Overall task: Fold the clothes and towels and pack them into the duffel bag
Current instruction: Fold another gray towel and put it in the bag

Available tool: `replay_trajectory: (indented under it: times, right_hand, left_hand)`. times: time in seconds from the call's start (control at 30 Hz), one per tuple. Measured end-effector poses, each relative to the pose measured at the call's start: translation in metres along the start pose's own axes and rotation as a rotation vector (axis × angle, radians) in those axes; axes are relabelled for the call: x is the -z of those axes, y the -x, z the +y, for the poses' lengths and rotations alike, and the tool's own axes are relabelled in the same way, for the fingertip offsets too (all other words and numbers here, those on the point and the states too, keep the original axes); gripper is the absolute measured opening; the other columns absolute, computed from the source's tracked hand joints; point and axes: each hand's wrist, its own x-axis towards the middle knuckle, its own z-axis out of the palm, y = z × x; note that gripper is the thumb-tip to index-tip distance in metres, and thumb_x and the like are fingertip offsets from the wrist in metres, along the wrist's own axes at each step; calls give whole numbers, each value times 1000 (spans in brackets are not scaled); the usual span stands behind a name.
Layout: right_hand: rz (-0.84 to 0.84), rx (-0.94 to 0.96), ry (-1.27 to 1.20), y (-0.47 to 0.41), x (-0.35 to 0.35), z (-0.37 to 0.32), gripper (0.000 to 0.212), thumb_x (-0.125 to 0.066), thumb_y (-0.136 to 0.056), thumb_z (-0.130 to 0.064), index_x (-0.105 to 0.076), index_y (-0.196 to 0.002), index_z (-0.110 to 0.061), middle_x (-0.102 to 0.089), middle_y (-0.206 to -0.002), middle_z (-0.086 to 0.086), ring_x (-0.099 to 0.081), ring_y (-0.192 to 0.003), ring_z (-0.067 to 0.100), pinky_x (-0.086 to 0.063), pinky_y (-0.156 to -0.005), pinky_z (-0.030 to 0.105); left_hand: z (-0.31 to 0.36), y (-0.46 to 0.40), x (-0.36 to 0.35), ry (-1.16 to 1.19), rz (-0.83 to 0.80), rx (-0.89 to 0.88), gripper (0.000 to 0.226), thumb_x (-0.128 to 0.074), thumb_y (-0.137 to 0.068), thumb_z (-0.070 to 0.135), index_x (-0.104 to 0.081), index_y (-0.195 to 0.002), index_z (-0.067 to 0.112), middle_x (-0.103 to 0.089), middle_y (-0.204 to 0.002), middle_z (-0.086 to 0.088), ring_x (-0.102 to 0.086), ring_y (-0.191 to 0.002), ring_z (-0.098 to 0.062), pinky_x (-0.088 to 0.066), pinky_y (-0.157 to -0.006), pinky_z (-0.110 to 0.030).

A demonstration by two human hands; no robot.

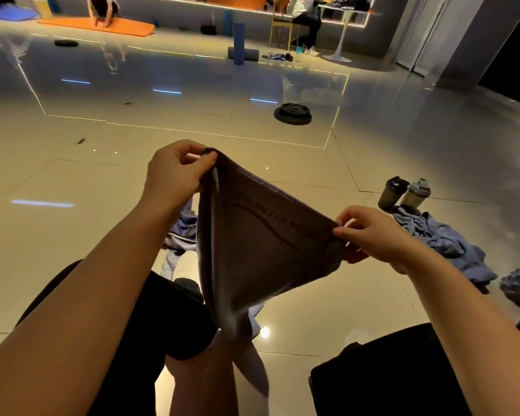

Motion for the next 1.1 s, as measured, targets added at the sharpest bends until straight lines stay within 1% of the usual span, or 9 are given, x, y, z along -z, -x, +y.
replay_trajectory:
  times: [0.17,0.33,0.47,0.6,0.67,0.8,0.9,1.03,1.1]
  right_hand:
    - [-3,91,-597,13,-12,-28,13,-61,-88,-8,-56,-100,-9,-68,-80,13,-66,-69,26,-59,-63,32]
    - [71,73,-767,10,-25,-39,14,-58,-90,-2,-58,-100,-11,-71,-88,14,-72,-77,29,-60,-68,35]
    - [84,74,-753,8,-23,-37,18,-60,-89,-3,-60,-105,-11,-72,-88,12,-72,-77,27,-60,-71,35]
    - [252,166,-478,10,-20,-28,15,-63,-91,-16,-60,-106,-14,-69,-83,8,-68,-71,18,-55,-66,28]
    - [357,225,-288,10,-14,-23,17,-66,-89,-24,-61,-105,-22,-65,-92,3,-63,-77,15,-49,-64,25]
    - [177,236,-232,14,-5,-18,20,-68,-86,-26,-67,-106,-29,-63,-108,-5,-59,-93,14,-44,-69,20]
    - [92,250,-265,18,-8,-17,9,-69,-84,-18,-69,-92,-22,-68,-95,2,-54,-77,16,-39,-63,19]
    - [35,264,-297,17,-8,-17,23,-62,-89,-25,-62,-112,-24,-66,-105,-4,-57,-76,7,-42,-63,19]
    - [17,283,-318,17,-8,-19,18,-58,-93,-20,-65,-109,-20,-67,-90,-7,-55,-69,2,-43,-60,17]
  left_hand:
    - [-1,24,-43,5,-220,10,29,-71,-83,6,-51,-95,23,-66,-91,-12,-69,-86,-22,-59,-80,-38]
    - [3,43,-76,-14,-513,-69,24,-76,-79,26,-58,-93,19,-69,-96,-2,-68,-91,-13,-57,-83,-29]
    - [0,49,-85,-176,-555,-176,37,-82,-73,22,-56,-100,19,-64,-101,5,-65,-95,-8,-55,-82,-18]
    - [-1,42,-85,-201,-476,-234,12,-73,-83,18,-64,-91,18,-65,-86,7,-66,-87,-12,-56,-84,-33]
    - [0,39,-82,-146,-519,-212,9,-71,-84,15,-65,-89,18,-67,-86,4,-67,-88,-13,-56,-85,-37]
    - [4,37,-74,-110,-606,-260,10,-69,-85,15,-64,-93,19,-69,-93,-2,-68,-93,-16,-56,-88,-41]
    - [6,35,-69,-121,-617,-295,11,-69,-84,14,-63,-91,21,-68,-92,0,-68,-91,-14,-57,-87,-38]
    - [6,36,-66,-123,-663,-318,14,-67,-86,11,-63,-91,22,-67,-92,0,-67,-90,-13,-56,-87,-34]
    - [5,38,-68,-131,-661,-328,14,-67,-86,10,-62,-90,23,-67,-91,1,-67,-89,-11,-56,-86,-31]
